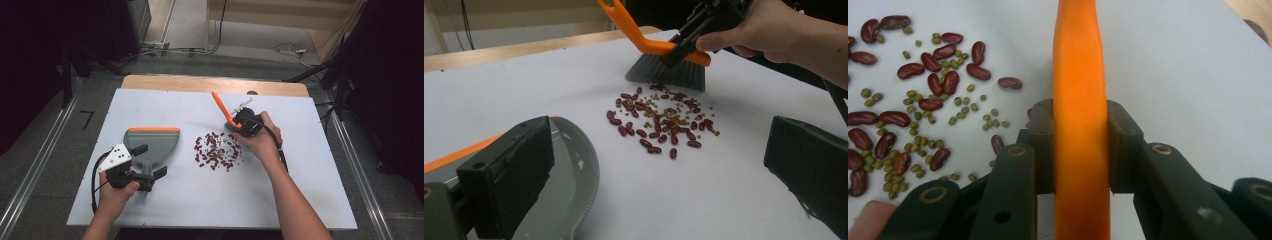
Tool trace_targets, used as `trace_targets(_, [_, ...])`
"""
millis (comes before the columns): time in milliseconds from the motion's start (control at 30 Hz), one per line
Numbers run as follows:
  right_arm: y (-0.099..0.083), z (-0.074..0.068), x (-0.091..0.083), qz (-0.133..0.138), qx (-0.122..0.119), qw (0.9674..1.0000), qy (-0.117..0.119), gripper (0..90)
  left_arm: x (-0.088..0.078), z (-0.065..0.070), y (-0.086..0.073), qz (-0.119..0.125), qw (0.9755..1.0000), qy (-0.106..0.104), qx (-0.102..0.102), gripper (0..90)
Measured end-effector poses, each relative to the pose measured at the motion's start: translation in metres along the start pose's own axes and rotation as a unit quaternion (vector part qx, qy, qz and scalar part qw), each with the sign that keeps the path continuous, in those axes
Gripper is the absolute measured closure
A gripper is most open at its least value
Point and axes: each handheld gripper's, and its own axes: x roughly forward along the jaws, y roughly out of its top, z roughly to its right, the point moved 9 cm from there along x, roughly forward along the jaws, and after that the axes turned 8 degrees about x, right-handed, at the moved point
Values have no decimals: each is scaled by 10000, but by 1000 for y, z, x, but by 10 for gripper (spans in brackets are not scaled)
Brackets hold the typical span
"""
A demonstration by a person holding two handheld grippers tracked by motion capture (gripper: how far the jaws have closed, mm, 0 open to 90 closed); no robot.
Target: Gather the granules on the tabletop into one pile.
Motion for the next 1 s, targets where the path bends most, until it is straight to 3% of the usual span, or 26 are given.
trace_targets(267, [-4, -12, -3, -19, -210, 9998, 70, 690, 0, -2, -1, -7, 10000, 46, 4, 1])
trace_targets(700, [-16, -35, -15, 40, -332, 9983, 475, 690, 4, 2, -2, -45, 10000, 14, 27, 2])
trace_targets(867, [-15, -34, -20, 112, -272, 9974, 652, 690, 3, 1, -1, -35, 10000, 33, 24, 2])
trace_targets(1000, [-4, -24, -23, 185, -226, 9983, 502, 690, 2, 1, -1, -23, 10000, 28, 19, 2])
